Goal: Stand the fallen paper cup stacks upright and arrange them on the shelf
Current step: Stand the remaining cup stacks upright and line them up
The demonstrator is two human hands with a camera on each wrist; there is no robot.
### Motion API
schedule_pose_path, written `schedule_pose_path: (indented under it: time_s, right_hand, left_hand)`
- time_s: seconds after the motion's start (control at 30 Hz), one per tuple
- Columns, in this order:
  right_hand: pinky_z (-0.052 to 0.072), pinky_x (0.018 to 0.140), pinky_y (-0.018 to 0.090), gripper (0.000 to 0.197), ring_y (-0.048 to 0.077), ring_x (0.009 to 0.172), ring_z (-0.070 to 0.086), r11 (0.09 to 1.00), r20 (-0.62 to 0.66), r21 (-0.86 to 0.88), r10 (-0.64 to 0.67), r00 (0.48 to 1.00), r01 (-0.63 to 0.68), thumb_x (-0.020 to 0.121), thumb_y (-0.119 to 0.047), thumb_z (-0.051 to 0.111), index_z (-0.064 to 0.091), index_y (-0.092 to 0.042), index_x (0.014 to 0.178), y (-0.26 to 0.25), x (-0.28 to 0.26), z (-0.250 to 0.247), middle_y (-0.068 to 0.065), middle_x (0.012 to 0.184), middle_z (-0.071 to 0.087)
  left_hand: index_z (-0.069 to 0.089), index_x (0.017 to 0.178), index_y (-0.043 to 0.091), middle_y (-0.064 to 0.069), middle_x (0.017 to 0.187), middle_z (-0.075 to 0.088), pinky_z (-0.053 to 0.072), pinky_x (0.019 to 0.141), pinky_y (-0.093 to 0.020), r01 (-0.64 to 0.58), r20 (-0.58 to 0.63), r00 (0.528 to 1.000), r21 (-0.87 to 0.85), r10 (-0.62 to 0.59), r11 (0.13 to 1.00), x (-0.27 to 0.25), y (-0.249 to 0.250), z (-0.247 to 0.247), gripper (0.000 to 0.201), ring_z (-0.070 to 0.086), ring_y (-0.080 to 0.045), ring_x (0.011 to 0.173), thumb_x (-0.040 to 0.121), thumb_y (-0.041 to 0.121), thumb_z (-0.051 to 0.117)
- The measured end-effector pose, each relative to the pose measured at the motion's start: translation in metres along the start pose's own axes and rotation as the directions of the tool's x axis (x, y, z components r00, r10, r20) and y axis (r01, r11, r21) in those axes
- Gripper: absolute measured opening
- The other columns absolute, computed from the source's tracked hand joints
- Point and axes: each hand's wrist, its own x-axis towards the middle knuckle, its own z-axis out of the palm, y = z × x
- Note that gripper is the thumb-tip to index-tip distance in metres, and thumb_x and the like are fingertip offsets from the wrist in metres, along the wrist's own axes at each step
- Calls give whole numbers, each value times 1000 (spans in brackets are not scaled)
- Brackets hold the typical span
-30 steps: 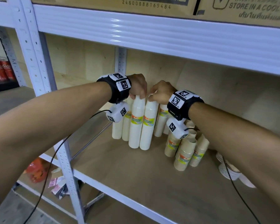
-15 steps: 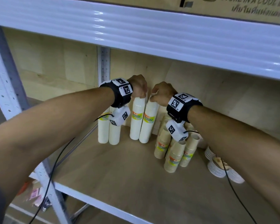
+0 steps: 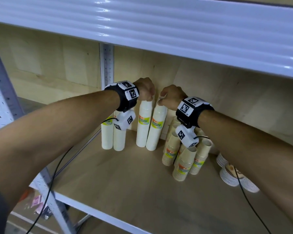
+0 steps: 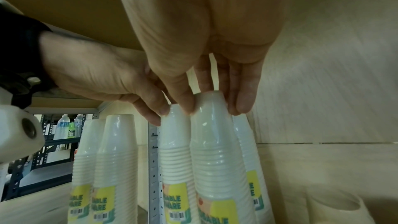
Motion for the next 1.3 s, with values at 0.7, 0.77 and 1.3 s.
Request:
schedule_pose_path:
  time_s: [0.7, 0.77, 1.3]
  right_hand:
    - [47, 93, 27, 42, 22, 118, 56, 973, -43, -3, -233, 972, 233, 85, -26, 69, 62, -11, 124, -82, 21, 4, 7, 129, 58]
    - [47, 97, 28, 48, 21, 121, 54, 970, -29, 14, -243, 970, 243, 84, -29, 70, 59, -13, 128, -91, 23, 12, 6, 133, 55]
    - [53, 90, 33, 34, 26, 109, 63, 966, 113, -53, -244, 963, 251, 86, -13, 63, 65, 0, 118, -114, 21, 55, 12, 124, 64]
  left_hand:
    - [63, 128, 19, -1, 139, 45, 43, 86, -29, 139, -131, 984, 112, -124, 984, -41, -49, -79, 43, 49, -24, 125, 86, 24, 72]
    - [61, 131, 17, -3, 142, 45, 43, 92, -29, 163, -105, 983, 123, -150, 979, -46, -62, -80, 47, 48, -25, 127, 87, 25, 72]
    - [62, 130, 12, -6, 136, 46, 56, 75, -31, 184, 18, 982, 129, -188, 974, -69, -97, -48, 40, 51, -16, 93, 90, 13, 67]
